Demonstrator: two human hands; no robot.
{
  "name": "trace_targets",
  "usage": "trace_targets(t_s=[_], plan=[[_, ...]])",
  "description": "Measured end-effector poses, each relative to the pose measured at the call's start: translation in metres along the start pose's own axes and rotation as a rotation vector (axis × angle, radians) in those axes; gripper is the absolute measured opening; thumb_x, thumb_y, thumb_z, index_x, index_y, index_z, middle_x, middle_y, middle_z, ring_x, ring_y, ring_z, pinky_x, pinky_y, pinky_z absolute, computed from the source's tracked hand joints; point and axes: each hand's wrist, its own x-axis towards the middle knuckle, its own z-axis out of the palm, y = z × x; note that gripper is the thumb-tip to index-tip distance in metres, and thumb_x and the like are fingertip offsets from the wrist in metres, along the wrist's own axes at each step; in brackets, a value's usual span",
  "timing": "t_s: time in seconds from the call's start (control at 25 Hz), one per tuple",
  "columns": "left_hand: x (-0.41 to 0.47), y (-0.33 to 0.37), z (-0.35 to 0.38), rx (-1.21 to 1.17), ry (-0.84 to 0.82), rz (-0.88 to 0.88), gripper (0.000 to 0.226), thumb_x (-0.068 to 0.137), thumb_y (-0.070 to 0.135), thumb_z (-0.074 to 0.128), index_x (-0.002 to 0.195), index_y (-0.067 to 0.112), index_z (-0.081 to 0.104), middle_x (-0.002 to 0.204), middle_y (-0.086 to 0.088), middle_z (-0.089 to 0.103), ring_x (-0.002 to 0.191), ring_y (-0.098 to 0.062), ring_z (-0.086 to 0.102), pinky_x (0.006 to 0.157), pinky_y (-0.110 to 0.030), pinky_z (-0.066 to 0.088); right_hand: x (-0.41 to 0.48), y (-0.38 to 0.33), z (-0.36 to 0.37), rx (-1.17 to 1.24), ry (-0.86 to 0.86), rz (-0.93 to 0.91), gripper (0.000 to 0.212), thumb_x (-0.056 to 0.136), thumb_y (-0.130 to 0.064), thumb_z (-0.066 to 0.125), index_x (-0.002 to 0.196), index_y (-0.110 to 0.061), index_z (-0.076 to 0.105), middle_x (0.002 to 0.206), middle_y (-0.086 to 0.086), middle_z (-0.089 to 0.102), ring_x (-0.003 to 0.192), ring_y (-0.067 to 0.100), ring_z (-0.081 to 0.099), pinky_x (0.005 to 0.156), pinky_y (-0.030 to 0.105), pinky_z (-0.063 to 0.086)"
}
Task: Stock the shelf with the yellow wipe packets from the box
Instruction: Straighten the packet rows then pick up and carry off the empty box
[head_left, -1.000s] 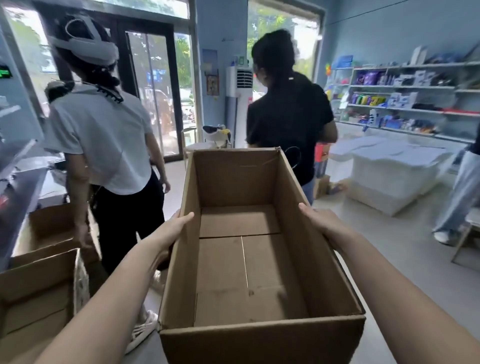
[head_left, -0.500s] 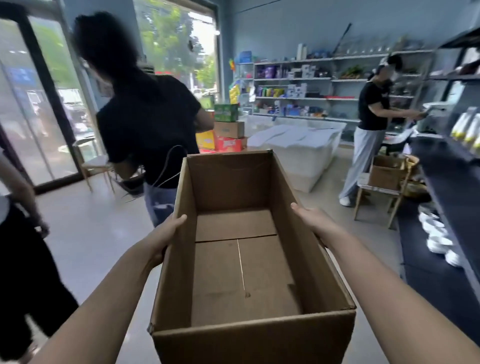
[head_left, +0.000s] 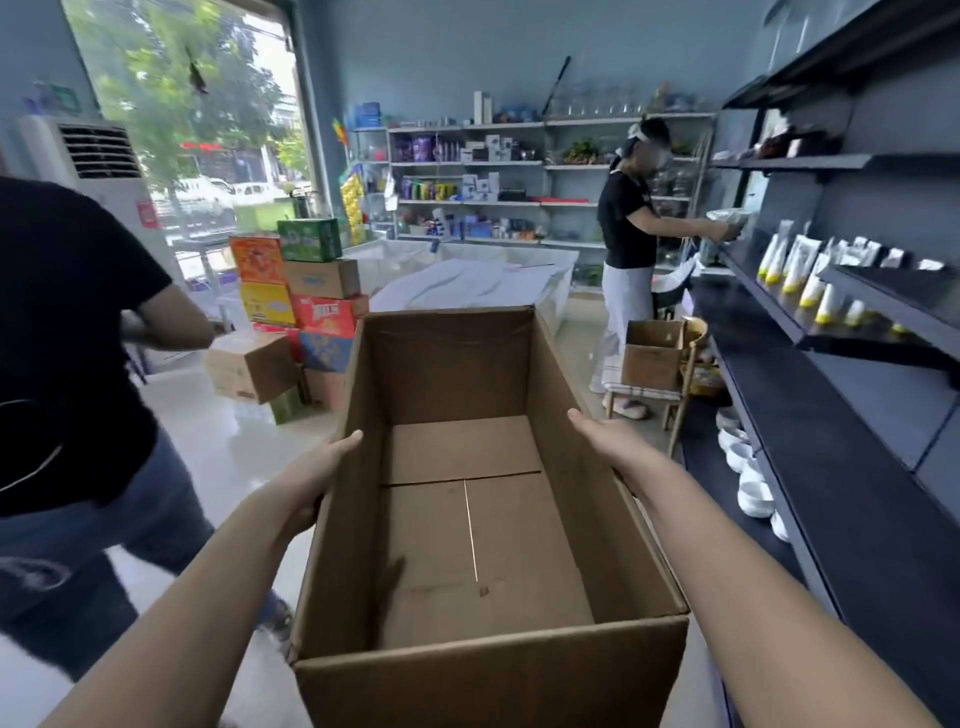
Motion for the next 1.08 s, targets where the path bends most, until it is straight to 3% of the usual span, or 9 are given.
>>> trace_targets(t_s=[0.12,0.28,0.48,0.64,0.8,0.92,1.08], plan=[[0.058,0.023,0.042,-0.026,-0.024,0.0,0.037,0.097,0.032,0.044,0.13,0.016,0.047,0.102,-0.011,0.065,0.084,-0.022,0.063,0.076,-0.034,0.053,0.058,-0.004,-0.033,-0.002,0.022,0.009,0.062,0.094,-0.046,0.048,0.137,-0.001,0.044,0.141,0.013,0.046,0.128,0.028,0.045,0.099,0.028,0.036],[0.147,0.047,0.094,-0.017,-0.044,0.023,0.036,0.098,0.033,0.043,0.133,0.027,0.042,0.108,-0.008,0.064,0.089,-0.023,0.063,0.083,-0.039,0.051,0.162,-0.006,-0.068,-0.039,0.052,0.011,0.063,0.092,-0.049,0.049,0.137,-0.006,0.046,0.143,0.011,0.045,0.13,0.028,0.043,0.104,0.03,0.034],[0.286,0.074,0.136,-0.035,-0.013,0.009,0.033,0.098,0.032,0.042,0.131,0.032,0.039,0.099,-0.005,0.064,0.08,-0.02,0.061,0.062,-0.03,0.057,0.315,-0.017,-0.079,-0.094,0.023,0.014,0.067,0.091,-0.052,0.048,0.137,-0.003,0.046,0.143,0.013,0.043,0.131,0.029,0.042,0.104,0.031,0.034],[0.393,0.106,0.163,-0.036,0.026,0.003,0.039,0.098,0.032,0.04,0.136,0.026,0.036,0.1,-0.007,0.061,0.082,-0.021,0.06,0.072,-0.034,0.053,0.438,-0.038,-0.085,-0.1,-0.007,0.008,0.06,0.091,-0.05,0.051,0.131,-0.006,0.053,0.136,0.011,0.052,0.124,0.027,0.049,0.1,0.029,0.036],[0.467,0.14,0.18,-0.058,0.073,-0.01,0.037,0.098,0.031,0.041,0.134,0.026,0.036,0.101,-0.008,0.061,0.08,-0.02,0.06,0.062,-0.03,0.056,0.533,-0.067,-0.088,-0.156,-0.041,0.006,0.066,0.091,-0.054,0.047,0.133,-0.003,0.05,0.135,0.013,0.051,0.123,0.029,0.049,0.097,0.028,0.036],[0.529,0.154,0.184,-0.05,0.124,-0.008,0.047,0.097,0.034,0.043,0.141,0.026,0.032,0.118,-0.011,0.059,0.089,-0.023,0.061,0.076,-0.035,0.052,0.612,-0.083,-0.081,-0.155,-0.106,-0.015,0.066,0.091,-0.053,0.048,0.133,-0.001,0.049,0.133,0.014,0.053,0.121,0.029,0.052,0.097,0.029,0.038],[0.606,0.169,0.19,-0.065,0.219,-0.04,0.045,0.097,0.037,0.042,0.139,0.024,0.032,0.107,-0.008,0.059,0.088,-0.022,0.06,0.071,-0.033,0.052,0.722,-0.098,-0.056,-0.134,-0.209,-0.054,0.065,0.091,-0.05,0.049,0.133,-0.001,0.049,0.135,0.014,0.052,0.123,0.03,0.051,0.106,0.033,0.038]])
